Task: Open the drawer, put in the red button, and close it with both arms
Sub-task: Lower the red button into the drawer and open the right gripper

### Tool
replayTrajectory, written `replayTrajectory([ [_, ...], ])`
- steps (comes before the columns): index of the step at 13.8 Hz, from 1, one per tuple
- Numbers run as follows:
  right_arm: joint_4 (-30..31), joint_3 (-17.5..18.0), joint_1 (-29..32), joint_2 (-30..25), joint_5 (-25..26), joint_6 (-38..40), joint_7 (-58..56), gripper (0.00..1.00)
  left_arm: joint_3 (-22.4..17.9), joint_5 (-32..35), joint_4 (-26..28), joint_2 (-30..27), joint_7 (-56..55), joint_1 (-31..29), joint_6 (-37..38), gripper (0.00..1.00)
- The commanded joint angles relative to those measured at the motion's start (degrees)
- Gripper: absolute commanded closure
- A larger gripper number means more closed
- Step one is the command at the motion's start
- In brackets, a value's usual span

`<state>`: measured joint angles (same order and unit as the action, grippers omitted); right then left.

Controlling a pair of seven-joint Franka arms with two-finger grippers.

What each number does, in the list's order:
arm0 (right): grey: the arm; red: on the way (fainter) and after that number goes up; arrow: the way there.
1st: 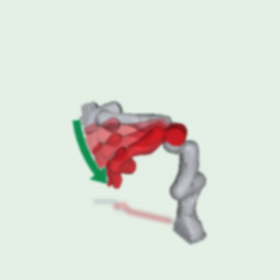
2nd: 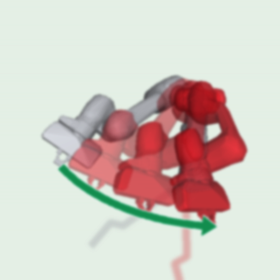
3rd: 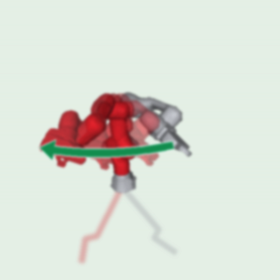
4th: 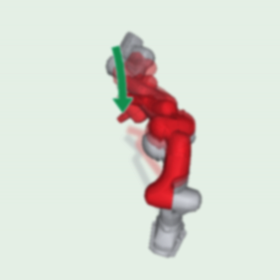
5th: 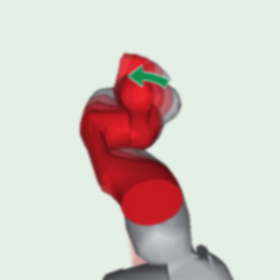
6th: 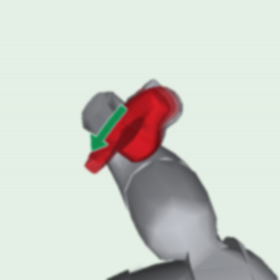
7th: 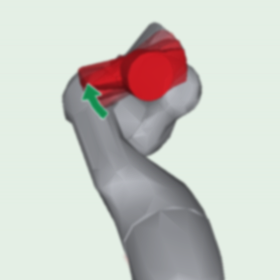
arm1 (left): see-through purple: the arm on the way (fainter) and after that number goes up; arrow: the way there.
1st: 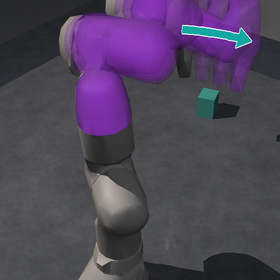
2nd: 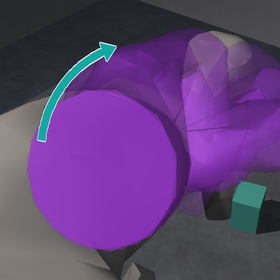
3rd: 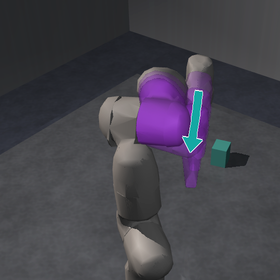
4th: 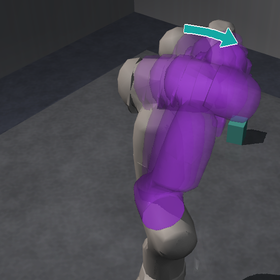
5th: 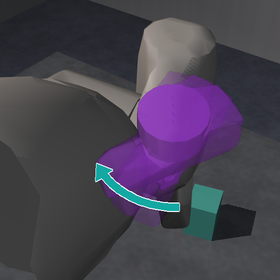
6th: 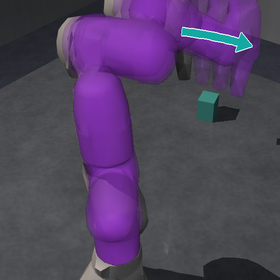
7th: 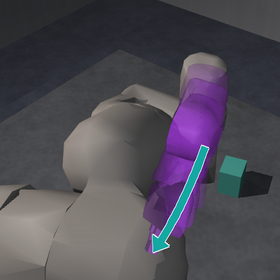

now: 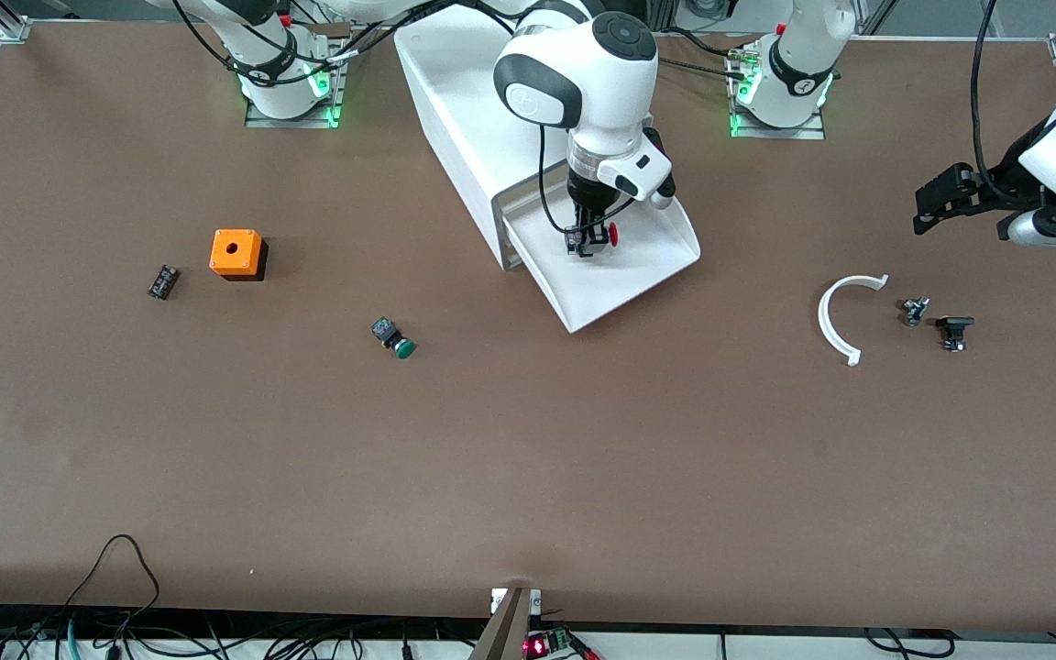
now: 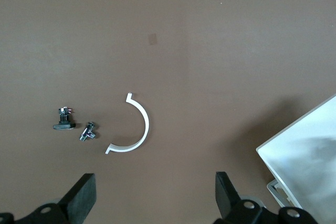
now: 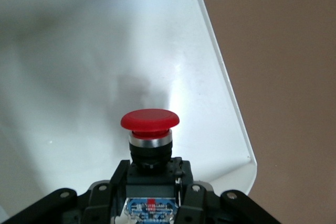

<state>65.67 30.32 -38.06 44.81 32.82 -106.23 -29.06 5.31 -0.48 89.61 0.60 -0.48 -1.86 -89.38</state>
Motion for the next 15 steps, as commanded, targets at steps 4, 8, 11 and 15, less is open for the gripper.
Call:
replayTrajectory([
  [4, -1.3, 1.1, -0.3, 3.4, 1.6, 0.1, -1.3, 0.62, -0.2, 1.1, -1.7, 0.8, -0.5, 0.5, 1.1, 0.00],
  [8, -1.3, 1.1, -0.4, 3.6, 1.5, 0.1, 0.9, 0.42, -0.2, 1.1, -1.7, 0.7, -0.6, 0.5, 1.1, 0.00],
  [11, -1.4, 1.5, -0.5, 3.5, 1.5, 0.7, 3.7, 0.00, -0.2, 1.4, -1.7, 0.9, -0.2, 0.5, 1.1, 0.00],
  [15, -2.1, 1.6, 0.9, 1.3, 1.6, 2.5, 3.7, 0.00, -0.1, 1.6, -1.6, 1.5, -0.1, 0.5, 1.5, 0.00],
])
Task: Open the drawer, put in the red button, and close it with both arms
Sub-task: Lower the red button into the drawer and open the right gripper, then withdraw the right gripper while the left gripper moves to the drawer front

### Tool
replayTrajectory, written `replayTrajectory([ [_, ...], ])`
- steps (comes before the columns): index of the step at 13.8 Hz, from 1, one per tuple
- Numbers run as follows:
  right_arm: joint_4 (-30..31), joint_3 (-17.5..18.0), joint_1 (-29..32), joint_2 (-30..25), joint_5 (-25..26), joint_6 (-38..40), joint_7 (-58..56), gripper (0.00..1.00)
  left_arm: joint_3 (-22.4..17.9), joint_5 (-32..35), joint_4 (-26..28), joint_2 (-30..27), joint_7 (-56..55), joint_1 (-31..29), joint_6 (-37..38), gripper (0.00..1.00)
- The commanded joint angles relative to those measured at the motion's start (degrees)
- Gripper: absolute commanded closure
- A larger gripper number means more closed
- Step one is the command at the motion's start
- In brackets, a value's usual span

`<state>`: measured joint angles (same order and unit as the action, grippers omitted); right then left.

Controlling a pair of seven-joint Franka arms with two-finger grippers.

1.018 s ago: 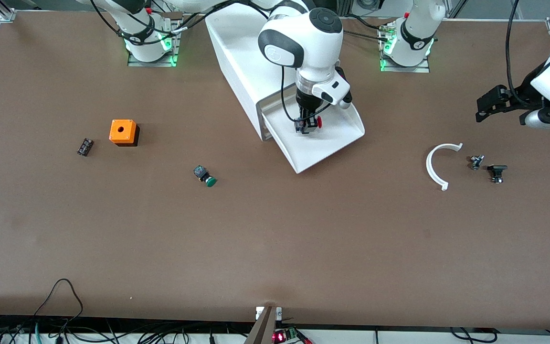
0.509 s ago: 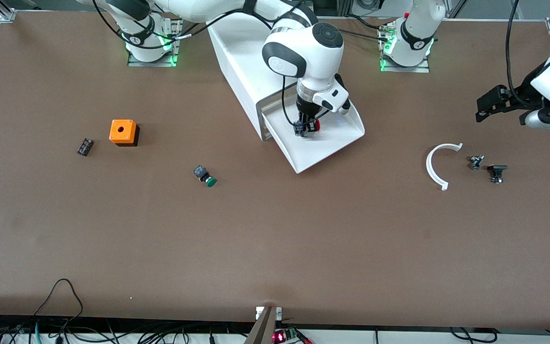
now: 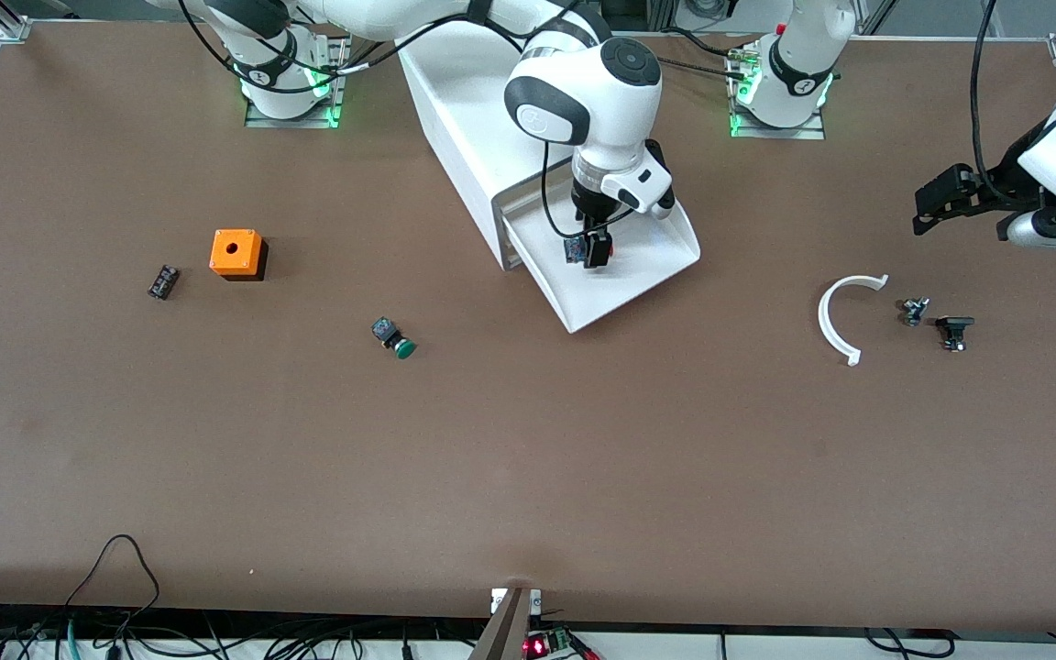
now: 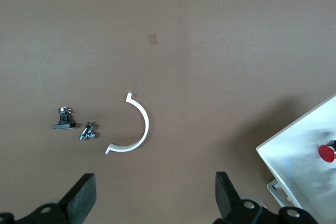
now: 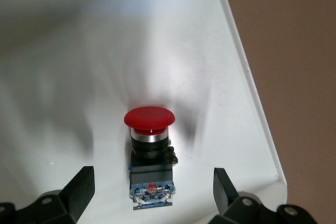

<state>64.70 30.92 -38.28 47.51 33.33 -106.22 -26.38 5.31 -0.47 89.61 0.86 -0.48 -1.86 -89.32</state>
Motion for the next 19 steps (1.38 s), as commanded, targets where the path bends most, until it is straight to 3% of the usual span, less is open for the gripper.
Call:
replayTrajectory([
  [1, -1.9, 1.0, 2.3, -3.3, 1.0, 3.5, 0.9, 0.00, -0.2, 1.5, -1.6, 1.5, 0.0, 0.5, 2.0, 0.00],
  [7, -1.8, 0.0, 14.3, -14.0, 0.7, 5.8, 1.0, 0.00, 0.2, 1.8, -1.1, 4.0, 0.0, 1.3, 3.1, 0.00],
  [10, -1.5, -0.3, 18.7, -15.0, -0.8, 6.0, 3.8, 0.00, 0.3, 1.4, 6.1, 3.2, -0.5, 1.3, -4.7, 0.00],
  [12, -0.2, -1.3, 20.9, -15.4, -3.7, 5.4, 13.0, 0.00, 0.3, 1.0, 12.5, 3.5, -0.5, 1.2, -13.5, 0.00],
  [15, 3.7, -4.5, 22.3, -16.7, -4.1, 5.1, 27.1, 0.00, 0.5, 0.9, 21.5, 3.8, -3.7, 1.7, -26.7, 0.00],
  [16, 5.8, -5.4, 22.6, -16.9, -4.8, 4.7, 32.6, 0.00, 0.7, 0.9, 22.3, 4.6, -5.0, 2.9, -27.7, 0.00],
  [17, 7.6, -7.3, 23.2, -16.9, -6.0, 5.1, 45.4, 0.00, 1.0, 0.8, 22.4, 6.5, -9.7, 4.7, -29.4, 0.00],
  [19, 9.4, -7.7, 25.4, -16.9, -8.9, 6.3, 56.5, 0.00, 3.4, 0.7, 23.2, 8.6, -18.0, 5.6, -32.8, 0.00],
])
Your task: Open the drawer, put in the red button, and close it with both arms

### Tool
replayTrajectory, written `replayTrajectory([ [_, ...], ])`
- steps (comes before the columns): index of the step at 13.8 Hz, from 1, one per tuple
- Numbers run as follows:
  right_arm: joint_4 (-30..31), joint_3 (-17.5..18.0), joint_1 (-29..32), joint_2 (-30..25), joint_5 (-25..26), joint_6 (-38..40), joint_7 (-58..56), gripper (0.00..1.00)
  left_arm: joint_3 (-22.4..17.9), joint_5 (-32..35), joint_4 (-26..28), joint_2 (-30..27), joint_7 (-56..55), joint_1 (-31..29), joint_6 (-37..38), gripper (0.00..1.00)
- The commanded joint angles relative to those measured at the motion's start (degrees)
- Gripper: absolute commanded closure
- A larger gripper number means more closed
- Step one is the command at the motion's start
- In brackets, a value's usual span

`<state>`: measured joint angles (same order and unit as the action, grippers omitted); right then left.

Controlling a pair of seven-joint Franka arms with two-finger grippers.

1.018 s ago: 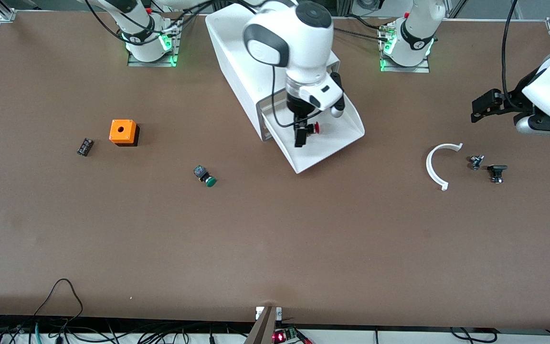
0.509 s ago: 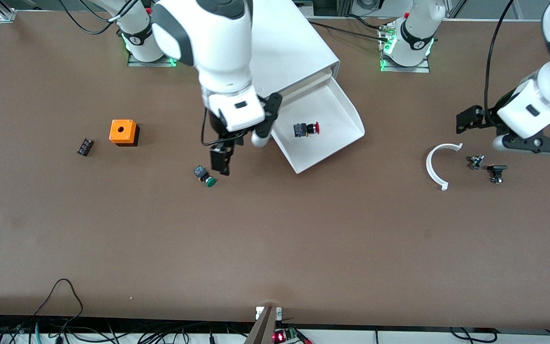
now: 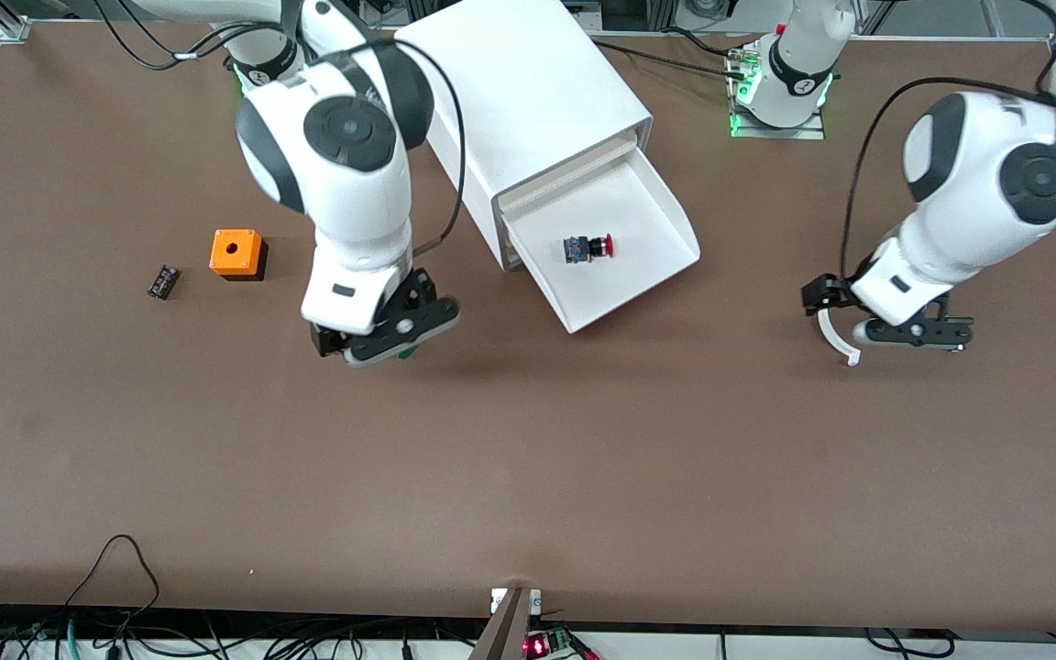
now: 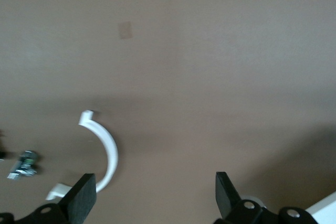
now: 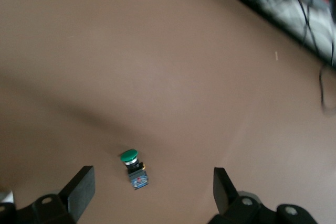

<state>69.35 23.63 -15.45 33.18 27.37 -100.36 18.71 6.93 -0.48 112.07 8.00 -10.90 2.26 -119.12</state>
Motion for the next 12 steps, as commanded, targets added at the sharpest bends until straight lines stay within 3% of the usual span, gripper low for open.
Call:
replayTrajectory([
  [1, 6.1, -0.8, 4.3, -2.6, -4.6, 0.4, 14.7, 0.00, 3.5, 0.7, 2.1, 1.9, -11.1, 1.8, -5.3, 0.00],
  [3, 8.7, -3.1, 5.6, -3.2, -7.3, 0.3, 16.5, 0.00, 6.1, 0.7, 5.7, 2.5, -17.9, 1.9, -10.1, 0.00],
  [6, 10.1, -9.8, 6.6, -5.4, -7.6, -0.5, 15.8, 0.00, 9.1, 0.7, 10.2, 3.9, -24.8, 3.0, -15.9, 0.00],
  [9, 10.1, -10.1, 11.3, -7.3, -9.2, -0.4, 15.2, 0.00, 10.5, 0.7, 11.3, 6.1, -33.9, 5.8, -17.9, 0.00],
  [12, 10.1, -10.4, 14.2, -7.8, -12.2, -0.3, 13.6, 0.00, 14.2, 0.7, 12.3, 6.2, -40.4, 6.4, -17.6, 0.00],
])
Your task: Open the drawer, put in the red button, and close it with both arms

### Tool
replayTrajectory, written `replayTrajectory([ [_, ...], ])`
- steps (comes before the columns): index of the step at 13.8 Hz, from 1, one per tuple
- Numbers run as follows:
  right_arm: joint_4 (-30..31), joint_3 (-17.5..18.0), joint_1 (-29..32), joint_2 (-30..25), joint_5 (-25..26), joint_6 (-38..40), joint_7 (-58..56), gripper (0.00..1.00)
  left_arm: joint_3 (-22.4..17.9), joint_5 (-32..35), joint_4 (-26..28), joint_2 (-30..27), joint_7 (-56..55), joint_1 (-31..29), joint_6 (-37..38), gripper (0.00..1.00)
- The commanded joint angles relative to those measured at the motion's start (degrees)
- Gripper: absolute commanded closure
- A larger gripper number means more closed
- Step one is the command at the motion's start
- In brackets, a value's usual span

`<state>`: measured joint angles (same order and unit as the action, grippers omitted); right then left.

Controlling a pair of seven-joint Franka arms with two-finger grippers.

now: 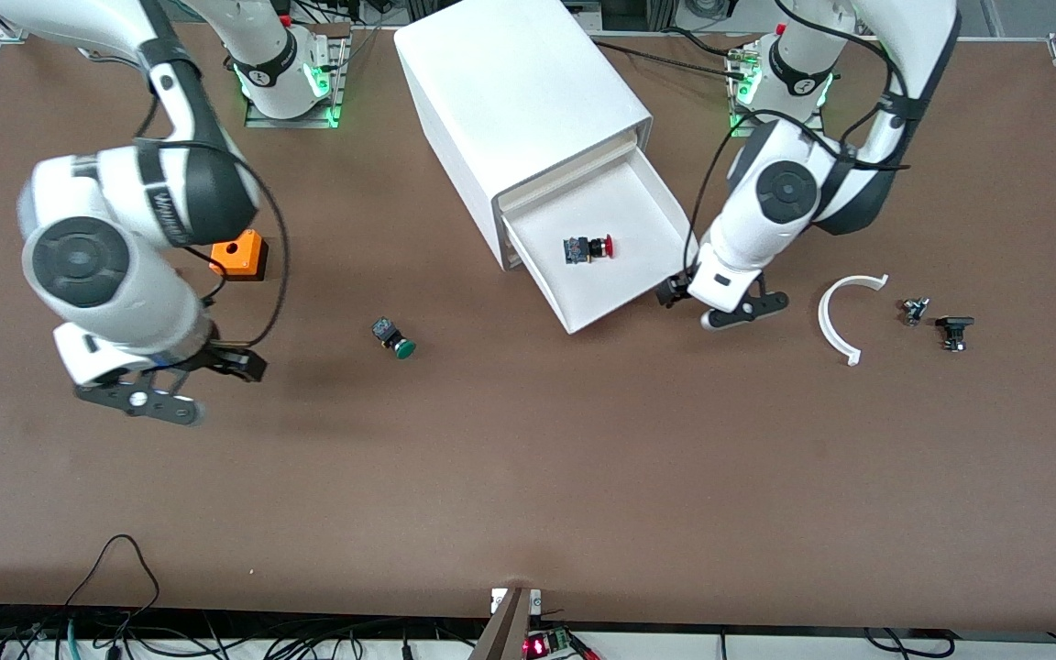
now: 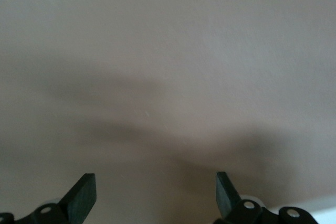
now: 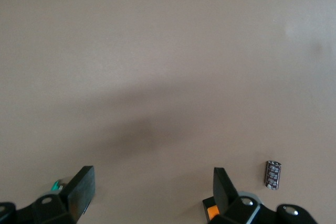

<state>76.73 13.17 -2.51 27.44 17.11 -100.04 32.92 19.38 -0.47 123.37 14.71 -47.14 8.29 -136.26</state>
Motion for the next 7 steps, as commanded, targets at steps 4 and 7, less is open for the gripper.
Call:
replayTrajectory([
  [4, 8.9, 0.0, 5.0, -7.6, -2.0, -4.0, -6.2, 0.00, 8.4, 0.6, 3.4, -0.9, -3.5, 0.4, 0.1, 0.00],
  [7, 9.2, -0.6, 7.9, -12.1, -6.4, -2.4, -15.1, 0.00, 9.1, 0.6, 4.9, -0.9, -3.4, 2.7, 2.2, 0.00],
])
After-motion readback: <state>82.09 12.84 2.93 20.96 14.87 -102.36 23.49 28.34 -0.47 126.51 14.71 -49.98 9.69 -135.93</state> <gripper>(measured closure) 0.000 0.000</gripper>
